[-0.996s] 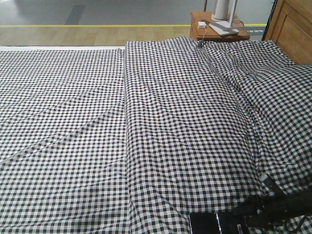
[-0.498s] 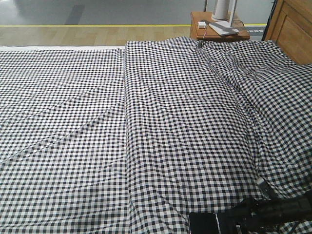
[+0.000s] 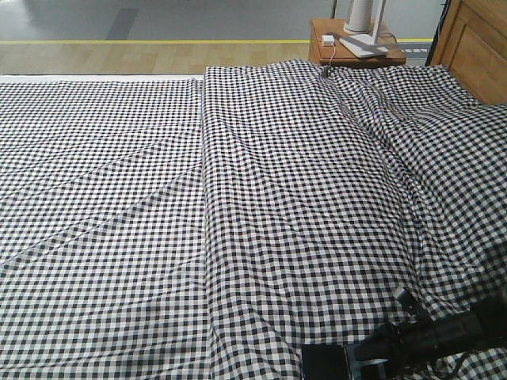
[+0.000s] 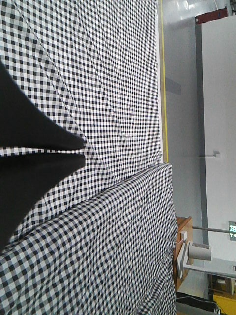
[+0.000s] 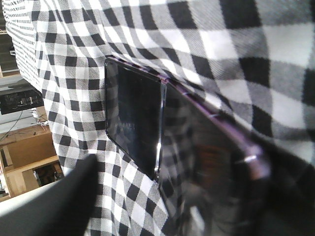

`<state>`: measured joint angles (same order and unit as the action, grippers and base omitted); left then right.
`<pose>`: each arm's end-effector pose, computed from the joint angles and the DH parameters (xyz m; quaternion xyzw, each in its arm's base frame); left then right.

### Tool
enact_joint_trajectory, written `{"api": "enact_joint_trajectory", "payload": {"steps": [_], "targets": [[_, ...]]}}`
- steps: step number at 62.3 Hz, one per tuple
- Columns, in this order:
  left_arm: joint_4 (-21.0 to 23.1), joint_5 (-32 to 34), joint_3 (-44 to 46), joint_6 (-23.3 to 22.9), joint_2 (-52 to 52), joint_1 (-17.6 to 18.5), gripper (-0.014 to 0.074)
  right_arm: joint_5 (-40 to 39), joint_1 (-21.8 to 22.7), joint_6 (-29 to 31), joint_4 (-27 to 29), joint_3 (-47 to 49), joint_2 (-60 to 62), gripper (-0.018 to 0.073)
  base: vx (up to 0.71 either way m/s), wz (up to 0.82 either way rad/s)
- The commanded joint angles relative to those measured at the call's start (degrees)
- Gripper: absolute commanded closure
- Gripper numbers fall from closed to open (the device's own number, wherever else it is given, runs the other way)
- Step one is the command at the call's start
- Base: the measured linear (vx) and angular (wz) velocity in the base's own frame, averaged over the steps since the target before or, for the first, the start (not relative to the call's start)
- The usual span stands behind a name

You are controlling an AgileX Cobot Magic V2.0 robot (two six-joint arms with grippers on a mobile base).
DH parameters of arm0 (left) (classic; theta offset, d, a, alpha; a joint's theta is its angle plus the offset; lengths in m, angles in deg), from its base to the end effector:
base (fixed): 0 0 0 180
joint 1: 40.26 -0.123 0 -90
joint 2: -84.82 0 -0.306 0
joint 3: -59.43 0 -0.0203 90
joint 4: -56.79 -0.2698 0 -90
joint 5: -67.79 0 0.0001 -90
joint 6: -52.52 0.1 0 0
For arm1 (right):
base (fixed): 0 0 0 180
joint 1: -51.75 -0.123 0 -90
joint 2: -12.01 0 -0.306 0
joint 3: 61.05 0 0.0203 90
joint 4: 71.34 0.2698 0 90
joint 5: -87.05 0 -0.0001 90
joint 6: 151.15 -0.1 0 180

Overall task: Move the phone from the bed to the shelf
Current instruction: 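Close the right gripper on the black phone's edge, then lift the phone with the right gripper and raise it off the bed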

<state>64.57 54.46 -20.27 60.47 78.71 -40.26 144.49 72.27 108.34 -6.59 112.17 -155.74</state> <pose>0.0620 -0.0031 0.1798 0.0126 0.7604 -0.0097 0.6493 0.3211 -0.0387 -0.1356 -0.0239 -0.8857 -0.4631 0.0238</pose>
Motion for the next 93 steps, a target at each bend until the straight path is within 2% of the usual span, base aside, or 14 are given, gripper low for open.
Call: {"api": "enact_joint_trajectory", "payload": {"steps": [1, 13, 17, 40, 66, 93], "targets": [[0.52, 4.26, -0.14, -0.22, 0.34, 0.23, 0.0596, 4.94, 0.07, 0.91, 0.03, 0.10, 2.56, 0.0265, 0.00, 0.00], [0.52, 4.26, -0.14, -0.22, 0.34, 0.23, 0.0596, 4.96, 0.07, 2.10, 0.08, 0.10, 2.56, 0.0517, 0.00, 0.00], [0.52, 4.26, -0.14, -0.22, 0.34, 0.23, 0.0596, 4.96, 0.07, 2.63, 0.08, 0.10, 2.56, 0.0574, 0.00, 0.00], [0.52, 4.26, -0.14, -0.22, 0.34, 0.23, 0.0596, 6.54, 0.07, 2.82, 0.08, 0.10, 4.13, 0.0568, 0.00, 0.00], [0.52, 4.26, -0.14, -0.22, 0.34, 0.23, 0.0596, 16.41, 0.07, 2.62, 0.08, 0.10, 12.41, 0.0564, 0.00, 0.00], [0.52, 4.26, -0.14, -0.22, 0.34, 0.23, 0.0596, 16.57, 0.07, -6.20, -2.68, -1.78, 28.80, 0.0564, 0.00, 0.00]]}}
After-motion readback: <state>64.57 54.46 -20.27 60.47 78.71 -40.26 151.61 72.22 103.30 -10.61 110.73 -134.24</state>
